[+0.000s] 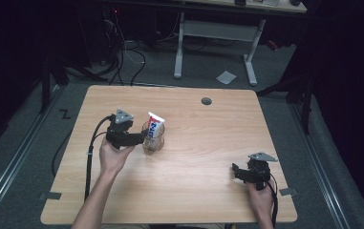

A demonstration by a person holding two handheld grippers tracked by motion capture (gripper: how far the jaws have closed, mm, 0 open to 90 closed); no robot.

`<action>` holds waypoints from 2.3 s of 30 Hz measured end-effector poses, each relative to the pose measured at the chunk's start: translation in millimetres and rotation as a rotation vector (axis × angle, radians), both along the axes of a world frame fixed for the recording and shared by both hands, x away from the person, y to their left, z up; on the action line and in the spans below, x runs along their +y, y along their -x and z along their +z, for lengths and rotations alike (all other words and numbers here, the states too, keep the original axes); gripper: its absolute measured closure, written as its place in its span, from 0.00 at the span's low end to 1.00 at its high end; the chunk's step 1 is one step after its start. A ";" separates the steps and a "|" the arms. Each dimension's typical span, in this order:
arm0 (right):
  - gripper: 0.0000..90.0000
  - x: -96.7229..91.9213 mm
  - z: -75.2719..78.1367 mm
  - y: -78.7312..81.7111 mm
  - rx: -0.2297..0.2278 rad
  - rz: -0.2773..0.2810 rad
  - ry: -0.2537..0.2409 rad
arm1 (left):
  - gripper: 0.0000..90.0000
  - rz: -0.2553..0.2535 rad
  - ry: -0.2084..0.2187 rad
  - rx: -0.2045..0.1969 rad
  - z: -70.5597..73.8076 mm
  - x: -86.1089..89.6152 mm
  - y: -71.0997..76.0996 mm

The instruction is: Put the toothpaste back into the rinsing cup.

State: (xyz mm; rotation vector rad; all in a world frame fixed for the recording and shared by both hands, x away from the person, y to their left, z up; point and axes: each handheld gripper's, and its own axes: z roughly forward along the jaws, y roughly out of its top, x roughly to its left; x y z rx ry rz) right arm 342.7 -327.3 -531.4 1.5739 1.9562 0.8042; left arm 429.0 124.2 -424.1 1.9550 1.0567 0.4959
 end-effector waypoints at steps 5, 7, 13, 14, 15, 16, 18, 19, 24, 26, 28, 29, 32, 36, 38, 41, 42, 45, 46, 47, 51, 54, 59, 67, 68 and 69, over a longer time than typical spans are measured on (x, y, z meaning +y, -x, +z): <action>0.21 0.1 0.1 0.0 0.001 -0.002 0.000 | 0.34 0.006 0.009 -0.010 3.7 5.4 4.0; 0.21 0.1 0.1 0.0 0.001 -0.002 -0.001 | 0.35 0.006 0.016 -0.010 4.9 7.3 5.2; 0.21 -0.1 0.0 -0.1 0.000 -0.001 0.000 | 0.36 0.006 0.017 -0.012 5.6 14.7 11.4; 0.21 -0.1 0.0 -0.2 0.000 -0.001 0.001 | 0.36 0.009 0.019 -0.012 5.1 16.7 13.0; 0.21 0.0 0.1 -0.1 0.001 -0.002 0.000 | 0.36 0.009 0.020 -0.011 4.9 18.2 13.9; 0.21 -0.1 0.0 -0.2 0.000 -0.002 0.000 | 0.36 0.012 0.020 -0.012 4.8 20.1 15.0; 0.21 0.0 0.1 -0.1 0.001 -0.002 0.000 | 0.36 0.019 0.031 -0.017 4.7 23.7 17.4; 0.21 0.0 0.1 -0.1 0.001 -0.002 0.000 | 0.37 0.024 0.042 -0.021 4.6 27.2 19.7; 0.21 0.0 0.1 -0.1 0.001 -0.002 0.000 | 0.37 0.034 0.052 -0.023 4.0 34.3 23.6; 0.21 -0.1 0.0 -0.2 0.000 -0.002 0.000 | 0.37 0.039 0.051 -0.023 4.1 37.8 25.5; 0.21 0.0 0.1 -0.1 0.001 -0.002 0.000 | 0.37 0.048 0.062 -0.027 4.0 42.1 28.0; 0.21 0.0 0.1 -0.1 0.001 -0.002 0.000 | 0.37 0.049 0.064 -0.028 4.0 43.8 28.7; 0.21 -0.1 0.1 -0.2 0.001 -0.002 0.000 | 0.37 0.058 0.076 -0.032 3.8 49.6 32.1; 0.21 -0.1 0.0 -0.3 0.000 -0.001 0.001 | 0.37 0.062 0.075 -0.036 4.3 54.5 35.9; 0.21 -0.1 0.0 -0.4 0.000 -0.001 0.001 | 0.37 0.066 0.080 -0.040 3.9 57.3 38.0; 0.21 -0.2 0.0 -0.6 -0.001 0.000 0.001 | 0.37 0.074 0.089 -0.040 1.6 61.8 40.6; 0.21 -0.2 0.0 -0.6 -0.001 0.000 0.001 | 0.37 0.077 0.093 -0.039 0.7 63.3 41.3; 0.21 -0.1 0.0 -0.6 -0.001 0.000 0.001 | 0.36 0.084 0.101 -0.037 -1.4 67.9 43.4; 0.21 -0.1 0.0 -0.6 -0.001 0.000 0.001 | 0.36 0.087 0.102 -0.036 -1.7 69.5 44.2; 0.21 -0.1 0.0 -0.6 -0.001 0.000 0.001 | 0.36 0.091 0.106 -0.038 -1.7 71.0 45.3; 0.22 -0.1 0.0 -0.5 -0.001 0.000 0.002 | 0.36 0.104 0.126 -0.041 -0.9 77.8 49.9; 0.21 -0.1 0.0 -0.5 -0.001 0.000 0.002 | 0.35 0.112 0.132 -0.041 -1.3 82.3 53.3; 0.21 -0.1 0.0 -0.5 -0.001 0.000 0.002 | 0.35 0.116 0.133 -0.039 -3.6 86.0 57.8; 0.22 -0.1 0.0 -0.5 -0.001 0.000 0.002 | 0.35 0.119 0.143 -0.034 -9.0 88.3 63.1; 0.22 0.0 0.0 -0.5 0.000 0.000 0.001 | 0.35 0.120 0.145 -0.034 -9.7 88.3 63.9; 0.22 0.0 0.0 -0.5 0.000 -0.001 0.001 | 0.35 0.121 0.146 -0.033 -10.2 88.3 64.5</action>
